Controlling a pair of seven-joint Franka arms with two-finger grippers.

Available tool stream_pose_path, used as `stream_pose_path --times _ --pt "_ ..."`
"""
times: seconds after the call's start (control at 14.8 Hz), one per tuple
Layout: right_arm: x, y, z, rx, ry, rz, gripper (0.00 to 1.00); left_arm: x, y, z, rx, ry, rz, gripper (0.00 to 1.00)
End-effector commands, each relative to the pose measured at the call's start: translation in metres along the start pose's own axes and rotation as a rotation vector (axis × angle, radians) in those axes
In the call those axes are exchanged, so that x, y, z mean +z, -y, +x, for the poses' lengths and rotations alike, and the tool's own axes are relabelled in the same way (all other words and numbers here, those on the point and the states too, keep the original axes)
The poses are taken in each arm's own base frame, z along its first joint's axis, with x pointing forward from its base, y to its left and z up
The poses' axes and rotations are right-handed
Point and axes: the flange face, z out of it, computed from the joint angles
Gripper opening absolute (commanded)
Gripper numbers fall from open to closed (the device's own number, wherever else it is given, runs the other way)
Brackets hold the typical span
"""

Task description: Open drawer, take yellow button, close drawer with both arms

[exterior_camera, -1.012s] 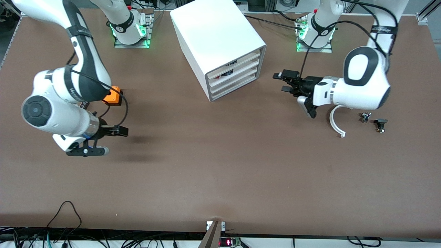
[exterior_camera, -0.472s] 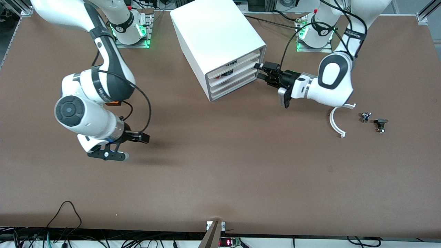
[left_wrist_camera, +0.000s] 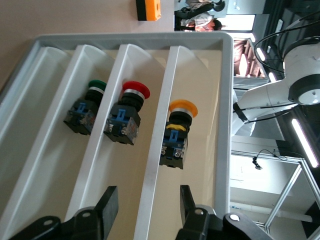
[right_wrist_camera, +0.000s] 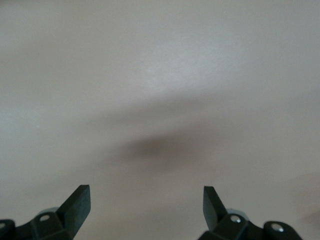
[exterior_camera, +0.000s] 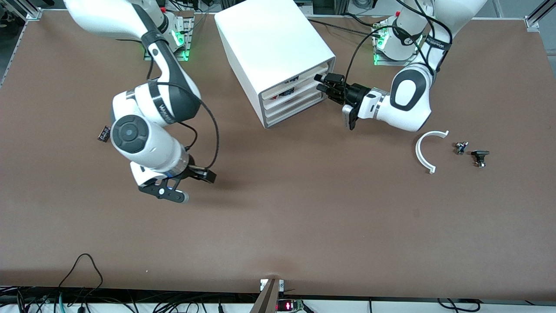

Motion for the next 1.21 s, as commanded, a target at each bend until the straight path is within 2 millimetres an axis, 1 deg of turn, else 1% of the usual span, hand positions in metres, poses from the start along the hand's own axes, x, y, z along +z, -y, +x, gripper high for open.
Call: stream_pose_path --times 0.0,0.13,0.2,0.27,0.34,0.47,0.54,0.61,0.74,0.81,1.01,1.15 --pt "-0.002 0.024 -0.001 0.075 -0.003 0.025 1.00 0.016 0.014 -0.012 0.027 -0.022 -0.039 0.57" --pt "-0.005 0.042 -0.010 0.101 -0.012 0.042 1.00 0.020 0.017 -0.017 0.013 -0.031 -0.054 0.55" --pt "-0.010 0.048 -0.012 0.136 -0.016 0.051 1.00 0.028 0.017 -0.019 0.026 -0.015 -0.060 0.44" --pt "-0.011 0.059 -0.019 0.164 -0.011 0.064 1.00 0.034 0.017 -0.019 0.031 -0.008 -0.067 0.36" --pt "-0.017 0.068 -0.026 0.190 -0.009 0.081 1.00 0.036 0.017 -0.019 0.028 -0.009 -0.072 0.30" --pt "-0.016 0.081 -0.038 0.231 -0.004 0.086 1.00 0.036 0.019 -0.019 0.025 -0.010 -0.073 0.08" --pt "-0.015 0.088 -0.044 0.261 -0.003 0.086 1.00 0.036 0.019 -0.019 0.025 -0.010 -0.073 0.00" --pt "-0.013 0.095 -0.051 0.292 -0.002 0.084 1.00 0.033 0.019 -0.017 0.026 -0.016 -0.073 0.00" --pt "-0.012 0.105 -0.057 0.359 -0.001 0.092 1.00 0.028 0.018 -0.015 0.026 -0.025 -0.074 0.00" --pt "-0.015 0.110 -0.060 0.384 -0.001 0.100 1.00 0.024 0.020 -0.013 0.024 -0.030 -0.074 0.00" --pt "-0.014 0.122 -0.073 0.428 0.003 0.101 1.00 0.010 0.020 0.000 0.031 -0.049 -0.075 0.00" --pt "-0.017 0.129 -0.082 0.458 0.007 0.107 1.00 -0.005 0.023 0.013 0.047 -0.052 -0.061 0.00"
